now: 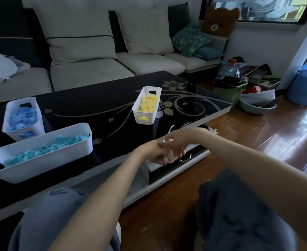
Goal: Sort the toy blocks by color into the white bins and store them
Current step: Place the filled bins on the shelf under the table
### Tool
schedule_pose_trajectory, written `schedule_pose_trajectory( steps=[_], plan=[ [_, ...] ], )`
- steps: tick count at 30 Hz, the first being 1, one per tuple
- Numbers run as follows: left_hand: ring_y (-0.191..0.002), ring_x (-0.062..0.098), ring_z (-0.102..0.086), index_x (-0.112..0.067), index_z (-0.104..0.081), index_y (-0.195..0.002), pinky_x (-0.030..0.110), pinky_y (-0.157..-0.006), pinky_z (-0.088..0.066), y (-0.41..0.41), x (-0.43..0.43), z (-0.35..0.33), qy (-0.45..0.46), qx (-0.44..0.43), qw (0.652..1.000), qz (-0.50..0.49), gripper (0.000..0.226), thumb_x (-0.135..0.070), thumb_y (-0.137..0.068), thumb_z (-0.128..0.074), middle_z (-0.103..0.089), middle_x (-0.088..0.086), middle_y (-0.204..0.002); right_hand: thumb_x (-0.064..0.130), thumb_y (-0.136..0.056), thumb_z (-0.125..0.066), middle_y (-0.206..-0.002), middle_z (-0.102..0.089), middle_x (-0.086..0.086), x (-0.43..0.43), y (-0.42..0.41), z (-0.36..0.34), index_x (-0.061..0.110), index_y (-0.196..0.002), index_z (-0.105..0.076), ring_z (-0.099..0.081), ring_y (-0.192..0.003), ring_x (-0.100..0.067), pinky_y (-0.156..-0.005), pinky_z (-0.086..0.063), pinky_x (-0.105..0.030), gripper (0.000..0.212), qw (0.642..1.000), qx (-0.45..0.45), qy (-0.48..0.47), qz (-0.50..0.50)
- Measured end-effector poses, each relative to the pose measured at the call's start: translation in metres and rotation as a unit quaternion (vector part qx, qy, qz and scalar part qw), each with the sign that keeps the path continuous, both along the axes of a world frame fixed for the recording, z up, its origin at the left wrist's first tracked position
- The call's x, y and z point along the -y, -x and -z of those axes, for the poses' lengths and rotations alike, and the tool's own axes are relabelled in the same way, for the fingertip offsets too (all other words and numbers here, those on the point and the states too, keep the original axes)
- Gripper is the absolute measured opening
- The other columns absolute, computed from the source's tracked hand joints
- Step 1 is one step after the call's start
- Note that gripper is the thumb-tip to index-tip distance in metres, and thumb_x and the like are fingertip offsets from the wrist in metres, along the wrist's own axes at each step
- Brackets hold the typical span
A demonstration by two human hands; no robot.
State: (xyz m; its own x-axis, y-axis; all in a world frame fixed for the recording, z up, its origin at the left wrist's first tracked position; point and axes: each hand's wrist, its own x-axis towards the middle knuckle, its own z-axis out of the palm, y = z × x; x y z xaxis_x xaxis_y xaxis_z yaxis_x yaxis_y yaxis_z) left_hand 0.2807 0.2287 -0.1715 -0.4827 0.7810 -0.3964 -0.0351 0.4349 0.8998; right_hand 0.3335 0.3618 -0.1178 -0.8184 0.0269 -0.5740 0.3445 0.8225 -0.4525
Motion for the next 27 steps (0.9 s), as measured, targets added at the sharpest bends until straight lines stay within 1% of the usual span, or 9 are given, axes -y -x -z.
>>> schedule_pose_trajectory(
  steps=[5,8,11,13,17,20,23,25,27],
  plan=[
    [-0.053,0.011,-0.052,-0.018,-0.060,-0.116,0.025,-0.063,-0.050,0.007,-0.005,0.039,0.100,-0.014,0.993,-0.057,0.023,-0.024,-0.096,-0.051,-0.056,0.004,-0.064,0.020,-0.097,-0.047,-0.095,-0.068,-0.023,0.000,0.008,0.062,-0.001,-0.115,-0.053,-0.063,-0.070,-0.024,-0.059,-0.051,-0.030,0.029,0.998,0.011,0.049,0.040],
    [-0.047,0.008,-0.055,-0.011,-0.064,-0.085,0.019,-0.049,-0.046,0.011,-0.011,0.064,0.110,0.004,0.987,-0.118,0.040,-0.051,-0.084,-0.063,-0.059,0.002,-0.062,0.019,-0.097,-0.044,-0.091,-0.069,-0.019,-0.012,0.011,0.102,0.001,-0.115,-0.053,-0.067,-0.072,-0.029,-0.057,-0.052,-0.029,0.026,0.991,-0.022,0.086,0.104],
    [-0.073,0.016,-0.065,-0.008,-0.065,-0.093,0.029,-0.070,-0.056,0.014,-0.025,0.086,0.097,0.066,0.975,-0.191,0.046,-0.050,-0.076,-0.072,-0.068,0.006,-0.081,0.007,-0.094,-0.047,-0.094,-0.064,-0.012,-0.023,0.013,0.136,0.012,-0.131,-0.042,-0.064,-0.067,-0.017,-0.051,-0.050,-0.019,0.038,0.966,-0.050,0.144,0.210],
    [-0.095,0.023,-0.066,-0.006,-0.061,-0.096,0.035,-0.088,-0.054,0.016,-0.037,0.098,0.084,0.121,0.956,-0.253,0.032,-0.034,-0.083,-0.069,-0.069,0.012,-0.100,0.002,-0.089,-0.053,-0.109,-0.057,-0.010,-0.028,0.019,0.154,0.013,-0.138,-0.037,-0.062,-0.073,-0.013,-0.056,-0.054,-0.020,0.053,0.947,-0.065,0.175,0.262],
    [-0.114,0.029,-0.058,-0.005,-0.054,-0.113,0.039,-0.095,-0.049,0.026,-0.053,0.115,0.051,0.194,0.923,-0.327,0.021,-0.014,-0.095,-0.053,-0.060,0.018,-0.121,-0.002,-0.085,-0.058,-0.129,-0.046,-0.008,-0.034,0.028,0.174,0.023,-0.146,-0.024,-0.060,-0.086,-0.015,-0.074,-0.056,-0.028,0.074,0.909,-0.094,0.262,0.311],
    [-0.113,0.026,-0.057,-0.007,-0.054,-0.119,0.036,-0.096,-0.048,0.034,-0.060,0.124,0.046,0.191,0.919,-0.341,0.023,-0.008,-0.097,-0.045,-0.062,0.014,-0.114,-0.004,-0.088,-0.049,-0.142,-0.036,-0.004,-0.031,0.035,0.180,0.032,-0.150,-0.008,-0.056,-0.081,-0.010,-0.059,-0.051,-0.018,0.083,0.918,-0.123,0.250,0.283],
    [-0.112,0.030,-0.059,-0.005,-0.051,-0.127,0.040,-0.096,-0.047,0.040,-0.062,0.127,0.048,0.147,0.913,-0.377,0.033,-0.011,-0.094,-0.051,-0.063,0.017,-0.116,-0.006,-0.087,-0.045,-0.140,-0.040,-0.009,-0.023,0.041,0.188,0.030,-0.150,-0.003,-0.058,-0.074,-0.016,-0.062,-0.050,-0.028,0.084,0.929,-0.159,0.203,0.266],
    [-0.124,0.033,-0.051,-0.012,-0.044,-0.136,0.043,-0.102,-0.042,0.038,-0.061,0.122,0.064,0.123,0.926,-0.352,0.041,-0.012,-0.096,-0.048,-0.056,0.017,-0.131,-0.006,-0.087,-0.044,-0.136,-0.044,-0.011,-0.016,0.040,0.189,0.028,-0.151,0.000,-0.061,-0.091,-0.027,-0.074,-0.053,-0.038,0.084,0.935,-0.177,0.177,0.252],
    [-0.128,0.029,-0.048,-0.016,-0.040,-0.141,0.038,-0.101,-0.043,0.036,-0.062,0.119,0.074,0.108,0.938,-0.322,0.042,-0.013,-0.099,-0.040,-0.050,0.011,-0.139,-0.005,-0.088,-0.045,-0.146,-0.033,-0.012,-0.011,0.038,0.188,0.023,-0.151,0.003,-0.055,-0.111,-0.028,-0.085,-0.050,-0.036,0.084,0.940,-0.195,0.152,0.237]
  ],
)
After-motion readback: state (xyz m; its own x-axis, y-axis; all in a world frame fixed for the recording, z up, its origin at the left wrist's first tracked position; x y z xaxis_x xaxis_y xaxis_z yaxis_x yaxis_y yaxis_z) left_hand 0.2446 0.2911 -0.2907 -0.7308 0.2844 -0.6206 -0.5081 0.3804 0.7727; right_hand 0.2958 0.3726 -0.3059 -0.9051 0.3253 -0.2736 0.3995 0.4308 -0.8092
